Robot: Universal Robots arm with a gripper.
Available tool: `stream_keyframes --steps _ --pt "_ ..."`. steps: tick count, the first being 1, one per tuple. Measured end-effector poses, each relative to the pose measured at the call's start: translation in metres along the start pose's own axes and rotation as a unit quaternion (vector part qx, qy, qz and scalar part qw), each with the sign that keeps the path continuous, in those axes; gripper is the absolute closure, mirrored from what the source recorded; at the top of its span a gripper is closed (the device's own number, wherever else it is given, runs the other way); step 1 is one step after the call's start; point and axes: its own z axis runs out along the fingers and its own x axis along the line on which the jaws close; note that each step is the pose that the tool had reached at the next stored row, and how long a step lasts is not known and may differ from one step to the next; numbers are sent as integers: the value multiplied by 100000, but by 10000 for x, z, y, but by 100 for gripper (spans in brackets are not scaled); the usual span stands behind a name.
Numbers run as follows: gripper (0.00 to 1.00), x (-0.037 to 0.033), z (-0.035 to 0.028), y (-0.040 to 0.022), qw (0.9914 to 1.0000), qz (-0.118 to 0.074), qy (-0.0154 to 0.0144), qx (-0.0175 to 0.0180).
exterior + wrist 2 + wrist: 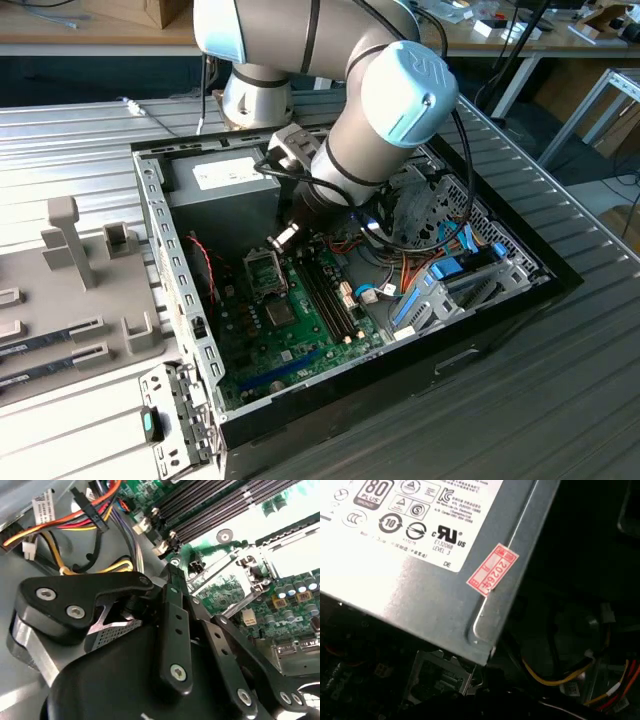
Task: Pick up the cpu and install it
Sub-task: 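Close the cpu cover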
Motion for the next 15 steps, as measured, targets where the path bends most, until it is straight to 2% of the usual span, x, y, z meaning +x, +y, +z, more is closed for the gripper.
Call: stream_keyframes --steps 2,4,5,8,9,10,11,14,15 --pt "89 -33 -4 -15 99993 -1103 95 -474" --pt "89 -58 -7 -26 99982 -1751 138 -757" --pt "89 -64 -8 -28 99974 -2105 218 -815" --pt "89 -67 -9 -29 99922 -3793 710 -823" --pt "89 -67 -9 -28 99905 -4200 801 -870" --pt "89 -67 -10 -29 99894 -4418 761 -1081" --pt "89 -68 -9 -29 99882 -4550 493 -1616" --pt "89 -68 -9 -29 99786 -5030 -737 -4102" --pt "89 -67 -9 -28 99773 -5191 -749 -4220"
